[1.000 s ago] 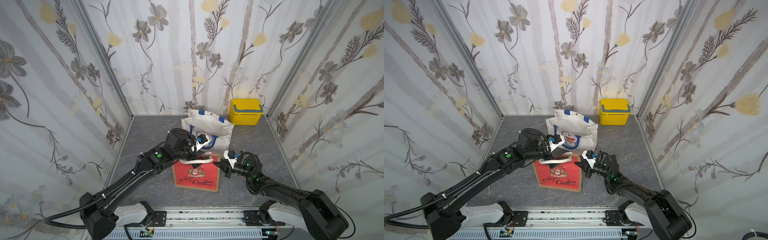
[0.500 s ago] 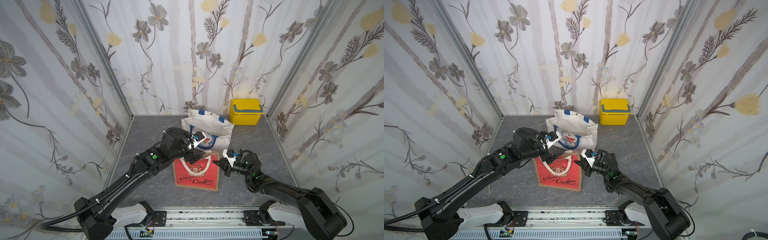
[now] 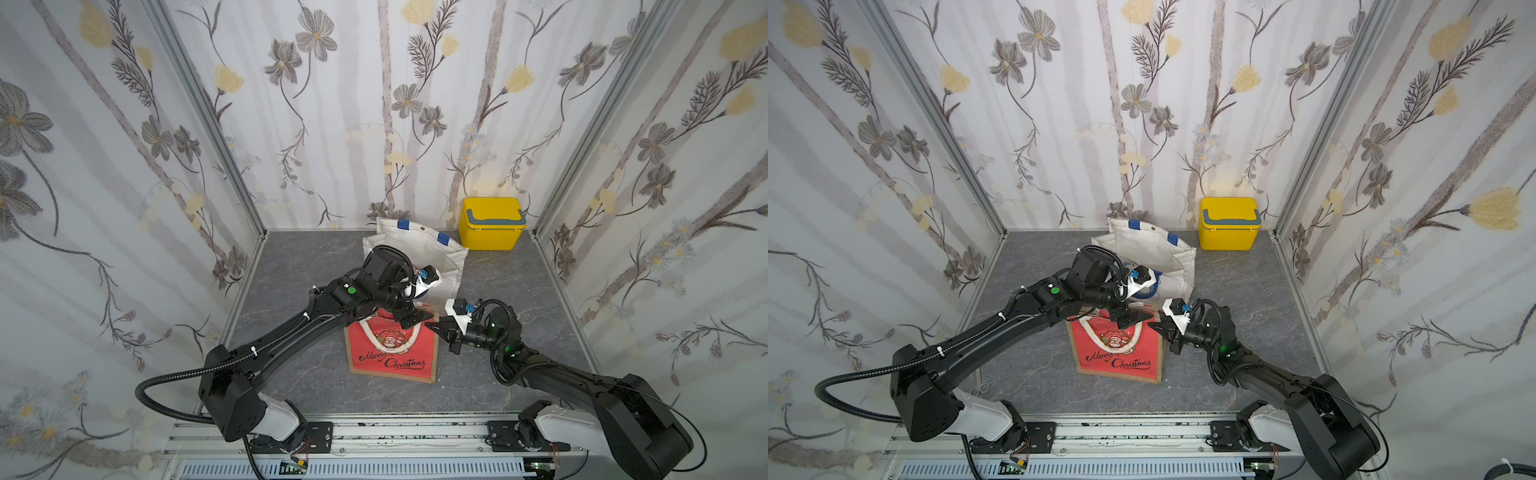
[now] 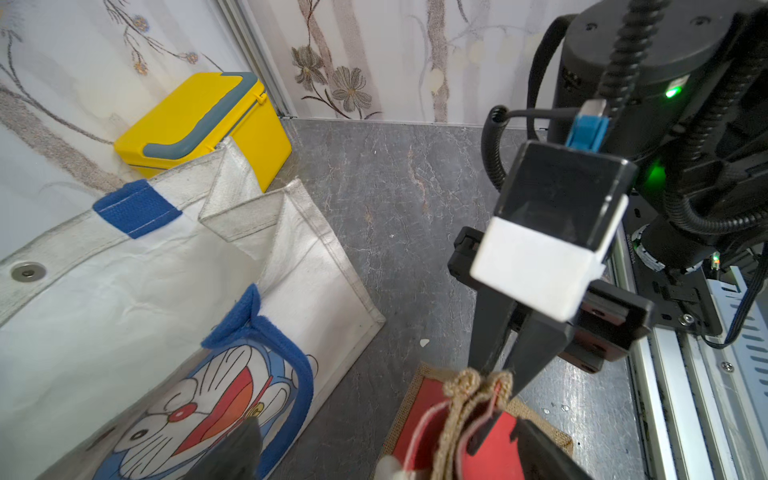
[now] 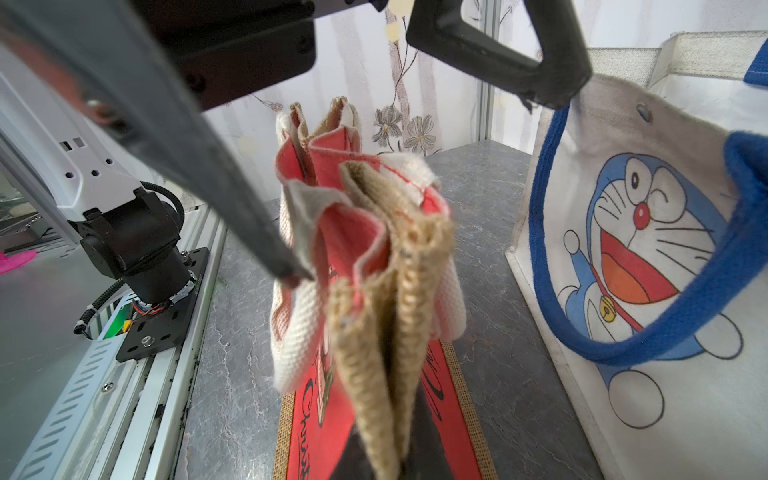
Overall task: Put away the canvas bag
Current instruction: Press the canvas bag at the center of the board.
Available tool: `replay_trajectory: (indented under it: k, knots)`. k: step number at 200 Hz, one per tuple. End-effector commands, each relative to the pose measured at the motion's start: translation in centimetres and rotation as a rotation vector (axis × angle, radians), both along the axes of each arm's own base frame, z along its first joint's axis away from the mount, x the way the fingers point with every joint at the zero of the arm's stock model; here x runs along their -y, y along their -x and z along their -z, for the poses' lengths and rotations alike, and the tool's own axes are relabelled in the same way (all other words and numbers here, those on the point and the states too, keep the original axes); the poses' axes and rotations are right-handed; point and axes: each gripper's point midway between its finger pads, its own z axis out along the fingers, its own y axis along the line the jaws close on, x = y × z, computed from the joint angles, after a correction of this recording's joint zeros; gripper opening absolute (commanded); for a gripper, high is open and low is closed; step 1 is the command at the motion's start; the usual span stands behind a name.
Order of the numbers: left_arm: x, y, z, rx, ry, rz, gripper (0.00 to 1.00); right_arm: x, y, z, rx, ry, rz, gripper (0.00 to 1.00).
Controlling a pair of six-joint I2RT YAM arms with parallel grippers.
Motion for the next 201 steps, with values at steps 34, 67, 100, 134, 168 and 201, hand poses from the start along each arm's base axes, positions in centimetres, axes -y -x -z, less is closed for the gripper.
replay_trajectory:
  k: [34,67,100,134,168,201]
  knots:
    - [0.3,1.1,3.2,-0.079,-0.102,0.102,0.41,-0.2,0.6,-0.8,0.021,-0.024,-0.039,0.05]
    - [1.0,1.5,2.9,-0.127,-0.079,0.127,0.05,-0.3,0.2,-0.9,0.012,-0.033,-0.024,0.12]
    - [0.3,1.3,2.2,-0.110,-0.097,0.097,0.00,-0.1,-0.1,-0.1,-0.022,-0.040,0.000,0.45]
    - [-0.3,1.5,0.1,-0.048,-0.021,0.082,0.00,-0.2,0.1,1.8,-0.071,-0.043,-0.007,0.39]
    - [-0.4,1.6,0.6,-0.064,-0.014,0.069,0.20,-0.4,-0.1,2.2,-0.091,-0.054,-0.005,0.08]
    - [0.1,1.6,2.7,-0.123,-0.038,0.071,0.69,-0.5,0.4,1.9,-0.095,-0.056,-0.022,0.02]
